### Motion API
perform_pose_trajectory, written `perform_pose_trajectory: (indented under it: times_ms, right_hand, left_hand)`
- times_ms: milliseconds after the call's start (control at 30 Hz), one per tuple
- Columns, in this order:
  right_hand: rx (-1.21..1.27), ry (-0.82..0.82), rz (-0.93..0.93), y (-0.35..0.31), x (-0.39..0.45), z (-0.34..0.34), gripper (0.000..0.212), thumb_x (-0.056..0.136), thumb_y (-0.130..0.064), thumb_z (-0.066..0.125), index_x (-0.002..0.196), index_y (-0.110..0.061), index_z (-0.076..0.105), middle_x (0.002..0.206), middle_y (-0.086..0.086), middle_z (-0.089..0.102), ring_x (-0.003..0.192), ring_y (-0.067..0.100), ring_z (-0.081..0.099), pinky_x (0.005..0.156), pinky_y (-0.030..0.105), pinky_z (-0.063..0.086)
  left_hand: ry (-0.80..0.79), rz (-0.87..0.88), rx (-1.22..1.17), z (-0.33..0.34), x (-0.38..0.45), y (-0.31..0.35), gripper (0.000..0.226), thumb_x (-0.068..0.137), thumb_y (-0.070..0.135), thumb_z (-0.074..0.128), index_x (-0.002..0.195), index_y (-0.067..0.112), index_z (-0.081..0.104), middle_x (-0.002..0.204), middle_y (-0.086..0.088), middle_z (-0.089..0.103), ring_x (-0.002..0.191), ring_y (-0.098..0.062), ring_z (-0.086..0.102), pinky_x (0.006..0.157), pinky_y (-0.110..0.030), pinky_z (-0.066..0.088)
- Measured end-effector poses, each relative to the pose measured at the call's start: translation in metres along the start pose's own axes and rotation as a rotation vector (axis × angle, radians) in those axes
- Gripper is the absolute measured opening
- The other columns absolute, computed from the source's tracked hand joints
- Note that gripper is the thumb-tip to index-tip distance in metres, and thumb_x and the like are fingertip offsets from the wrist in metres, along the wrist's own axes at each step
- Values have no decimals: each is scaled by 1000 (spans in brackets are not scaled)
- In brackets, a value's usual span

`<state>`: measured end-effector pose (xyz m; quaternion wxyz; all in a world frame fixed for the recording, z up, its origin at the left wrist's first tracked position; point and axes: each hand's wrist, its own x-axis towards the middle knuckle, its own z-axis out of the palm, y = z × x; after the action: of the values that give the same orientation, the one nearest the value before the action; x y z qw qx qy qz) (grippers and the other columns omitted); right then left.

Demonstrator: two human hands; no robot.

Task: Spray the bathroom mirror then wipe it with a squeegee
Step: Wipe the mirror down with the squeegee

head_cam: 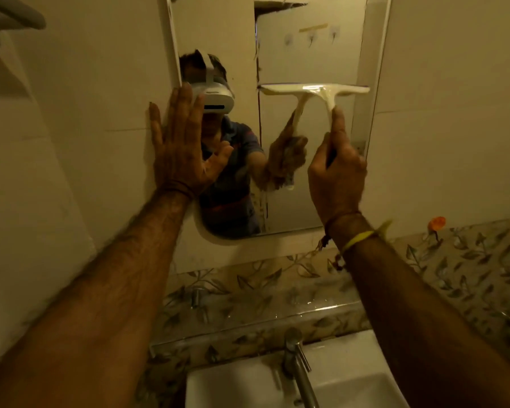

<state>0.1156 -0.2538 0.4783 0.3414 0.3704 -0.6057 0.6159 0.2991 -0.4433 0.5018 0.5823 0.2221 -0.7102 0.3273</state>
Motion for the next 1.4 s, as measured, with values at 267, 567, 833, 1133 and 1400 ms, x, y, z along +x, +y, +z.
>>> perform_pose_trajectory:
  times_ms: [267,567,833,1133,1400]
  right_hand:
    - [7,-178,-14,37,-107,-33,56,97,-12,49,151,-17,37,58,1,48,47,15,42,47,28,39]
    - [110,9,264,50,-62,-26,55,99,-13,43,153,-23,35,62,-3,49,49,5,40,47,31,44]
    - [85,41,352,54,-60,-28,51,98,-16,43,149,-21,42,63,-6,50,51,5,43,50,31,46]
    - [153,-69,461,47,-137,-27,48,103,-17,43,150,-22,39,60,-7,46,48,6,40,45,31,42]
    - [202,126,566,26,-86,-7,46,103,-14,43,149,-16,41,63,-9,49,48,2,47,48,6,34]
  left_hand:
    - [-38,-67,-44,7,-45,25,92,94,61,59,158,2,30,165,-23,26,155,-40,20,125,-53,-8]
    - [-14,-69,-46,8,-46,25,91,94,62,57,158,3,29,165,-23,25,155,-41,20,123,-61,-1]
    - [-9,-65,14,10,-48,25,93,95,64,54,160,6,23,166,-23,24,156,-31,11,124,-46,-17]
    - [6,-40,-13,10,-49,24,91,96,63,52,160,5,24,165,-24,23,156,-37,15,125,-49,-14]
    - [-2,-36,-45,15,-51,21,91,95,63,52,162,10,20,167,-21,21,157,-38,16,125,-55,-7]
